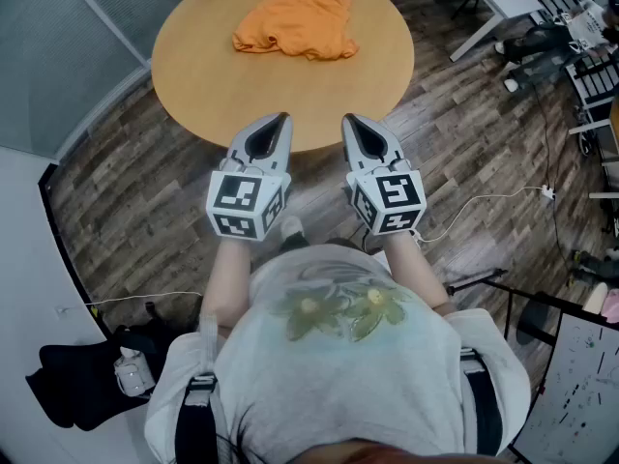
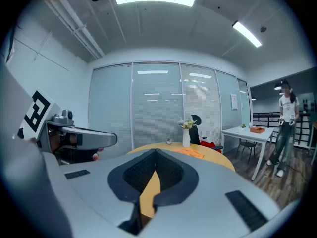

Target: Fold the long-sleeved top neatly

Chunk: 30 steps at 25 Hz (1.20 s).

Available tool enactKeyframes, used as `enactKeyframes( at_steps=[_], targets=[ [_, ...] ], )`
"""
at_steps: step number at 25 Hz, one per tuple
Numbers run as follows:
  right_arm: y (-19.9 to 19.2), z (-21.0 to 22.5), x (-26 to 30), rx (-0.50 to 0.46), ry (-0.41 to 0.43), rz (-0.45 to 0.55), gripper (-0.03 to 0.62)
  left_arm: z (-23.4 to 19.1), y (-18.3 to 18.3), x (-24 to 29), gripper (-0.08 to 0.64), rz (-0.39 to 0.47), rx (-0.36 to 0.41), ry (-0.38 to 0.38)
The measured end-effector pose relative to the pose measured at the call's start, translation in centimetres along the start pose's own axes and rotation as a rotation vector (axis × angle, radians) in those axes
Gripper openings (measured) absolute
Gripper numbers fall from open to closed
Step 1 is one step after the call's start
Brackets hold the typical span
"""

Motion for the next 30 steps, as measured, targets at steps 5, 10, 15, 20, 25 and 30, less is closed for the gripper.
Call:
enactKeyframes(
  at_steps=[5, 10, 15, 20, 25, 30],
  targets=[
    [0.1, 0.1, -2.5, -0.001, 0.022, 0.021, 0.018, 1.9, -0.1, -1.0, 0.005, 0.0, 0.003, 0.041],
    [0.4, 0.5, -4.3, -0.002, 0.041, 0.025, 0.018, 3.5, 0.7, -2.1, 0.005, 0.012, 0.007, 0.07],
    [0.4, 1.0, -4.4, 0.015, 0.057, 0.029, 0.018, 4.3, 0.8, -2.1, 0.005, 0.002, 0.026, 0.084],
    [0.2, 1.5, -2.4, 0.022, 0.034, 0.03, 0.019, 2.4, 0.8, -0.9, 0.005, -0.007, 0.017, 0.083],
    [0.0, 1.8, 0.0, 0.028, 0.02, 0.023, 0.02, 0.0, 1.0, 0.7, 0.005, -0.019, 0.012, 0.072],
    [-0.7, 2.1, 2.0, 0.035, 0.014, -0.012, 0.105, -1.8, 0.4, 2.4, 0.125, -0.037, 0.051, 0.034]
  ],
)
Point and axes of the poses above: the fingertips, and each gripper's own axes: x forward along the fingers, z to its right, y out of its top, the point moved 6 cm from there along -x, backward along the fingers, and after that the axes turned 6 degrees about y, right-handed, at the moved point
